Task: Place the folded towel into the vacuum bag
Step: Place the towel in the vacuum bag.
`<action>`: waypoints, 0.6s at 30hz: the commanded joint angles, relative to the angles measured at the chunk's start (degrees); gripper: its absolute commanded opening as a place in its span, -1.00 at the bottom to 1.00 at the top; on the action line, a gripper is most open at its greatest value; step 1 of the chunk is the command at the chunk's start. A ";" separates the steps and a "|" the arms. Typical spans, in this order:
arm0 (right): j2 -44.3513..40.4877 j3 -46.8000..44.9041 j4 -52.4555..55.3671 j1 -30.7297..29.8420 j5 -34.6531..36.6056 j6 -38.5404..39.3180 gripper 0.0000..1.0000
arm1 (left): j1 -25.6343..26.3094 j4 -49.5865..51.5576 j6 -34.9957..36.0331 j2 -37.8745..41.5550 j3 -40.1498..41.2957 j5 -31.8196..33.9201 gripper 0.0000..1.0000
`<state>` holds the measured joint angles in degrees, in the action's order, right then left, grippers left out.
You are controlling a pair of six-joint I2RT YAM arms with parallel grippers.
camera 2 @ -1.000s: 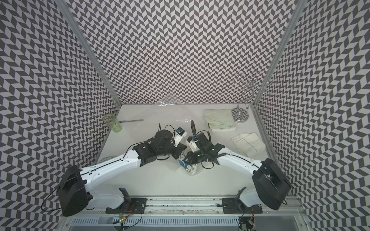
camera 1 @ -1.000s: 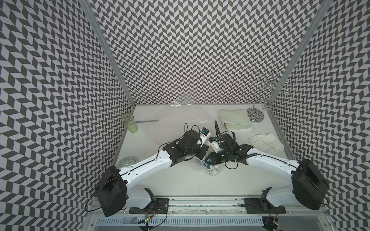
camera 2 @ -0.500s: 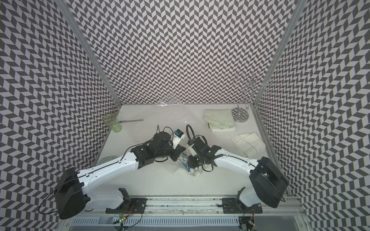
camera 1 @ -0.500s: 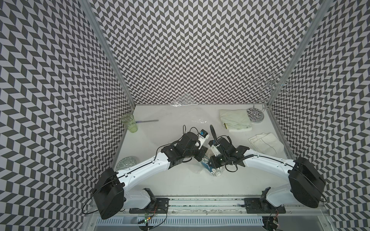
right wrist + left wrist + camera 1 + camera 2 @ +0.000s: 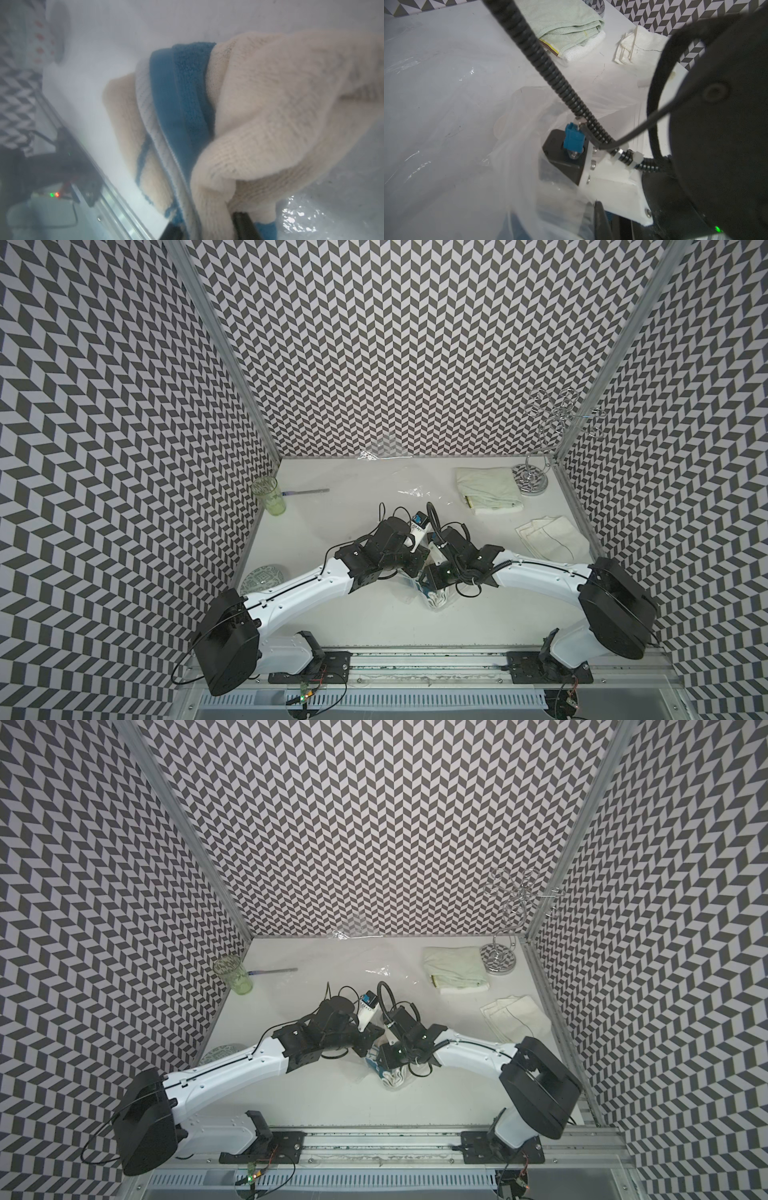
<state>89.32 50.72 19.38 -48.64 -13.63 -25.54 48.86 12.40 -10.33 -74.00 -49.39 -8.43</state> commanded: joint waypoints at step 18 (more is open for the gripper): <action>-22.55 -14.82 5.33 10.12 -8.28 -18.19 0.62 | 7.11 -6.58 -10.57 0.74 7.53 2.54 -1.00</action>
<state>69.76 38.61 24.01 -38.48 -20.91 -35.16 54.76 8.75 -18.96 -72.77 -42.24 -6.35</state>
